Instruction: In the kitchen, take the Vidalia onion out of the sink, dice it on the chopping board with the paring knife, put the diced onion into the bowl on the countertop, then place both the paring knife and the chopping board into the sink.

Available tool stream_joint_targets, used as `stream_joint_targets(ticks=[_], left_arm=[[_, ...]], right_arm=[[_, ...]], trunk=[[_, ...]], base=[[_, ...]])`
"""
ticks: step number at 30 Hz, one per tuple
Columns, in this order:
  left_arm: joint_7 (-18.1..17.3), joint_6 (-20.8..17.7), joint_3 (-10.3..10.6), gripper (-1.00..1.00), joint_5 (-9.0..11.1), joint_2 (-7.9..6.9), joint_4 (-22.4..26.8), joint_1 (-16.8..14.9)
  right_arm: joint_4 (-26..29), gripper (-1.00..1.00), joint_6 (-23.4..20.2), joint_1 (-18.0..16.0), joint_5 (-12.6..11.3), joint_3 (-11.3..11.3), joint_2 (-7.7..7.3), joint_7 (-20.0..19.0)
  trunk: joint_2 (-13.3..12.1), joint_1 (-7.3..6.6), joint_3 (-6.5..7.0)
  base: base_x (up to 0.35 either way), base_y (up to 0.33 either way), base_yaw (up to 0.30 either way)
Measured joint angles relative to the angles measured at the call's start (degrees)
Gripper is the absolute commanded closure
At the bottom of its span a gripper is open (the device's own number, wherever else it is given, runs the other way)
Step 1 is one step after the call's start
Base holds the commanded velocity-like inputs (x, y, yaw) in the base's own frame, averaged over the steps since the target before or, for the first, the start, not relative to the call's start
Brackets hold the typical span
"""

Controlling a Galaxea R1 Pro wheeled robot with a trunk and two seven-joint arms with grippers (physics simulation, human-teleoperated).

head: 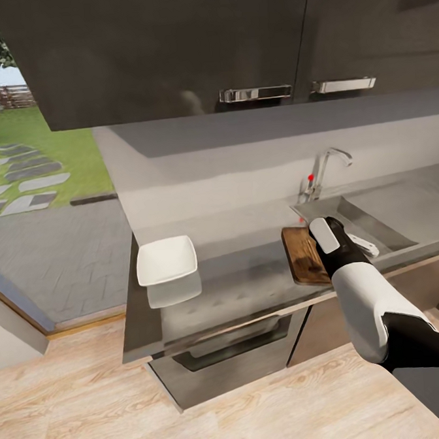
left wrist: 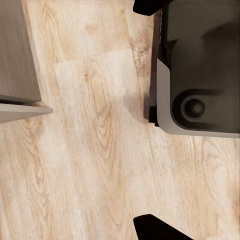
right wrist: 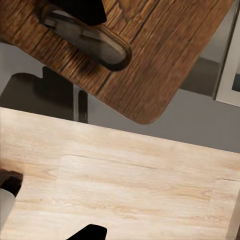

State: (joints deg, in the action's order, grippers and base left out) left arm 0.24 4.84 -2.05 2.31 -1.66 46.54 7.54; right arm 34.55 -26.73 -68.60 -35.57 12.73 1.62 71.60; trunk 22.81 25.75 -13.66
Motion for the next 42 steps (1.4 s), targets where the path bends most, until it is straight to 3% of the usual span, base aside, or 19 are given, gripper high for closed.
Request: stream_joint_targets(ticks=[20,28,42], left_arm=[[0.0,0.0,0.0,-1.0,0.0,0.0,-0.02,0.0],[0.0,0.0,0.0,-1.0,0.0,0.0,-0.02,0.0],[0.0,0.0,0.0,-1.0,0.0,0.0,-0.04,0.0]], right_arm=[[-0.12,-1.0,0.0,-0.02,-0.12,-0.09,0.26,-0.12],[-0.19,-1.0,-0.02,0.0,0.19,-0.09,0.27,-2.87],[-0.19,-1.0,-0.03,0.0,0.25,-0.09,0.27,-3.42]], trunk=[[0.0,0.0,-1.57],[0.0,0.0,-2.2],[0.01,0.0,-3.16]], base=[[0.0,0.024,0.0],[0.0,0.003,0.0],[0.0,0.0,0.0]])
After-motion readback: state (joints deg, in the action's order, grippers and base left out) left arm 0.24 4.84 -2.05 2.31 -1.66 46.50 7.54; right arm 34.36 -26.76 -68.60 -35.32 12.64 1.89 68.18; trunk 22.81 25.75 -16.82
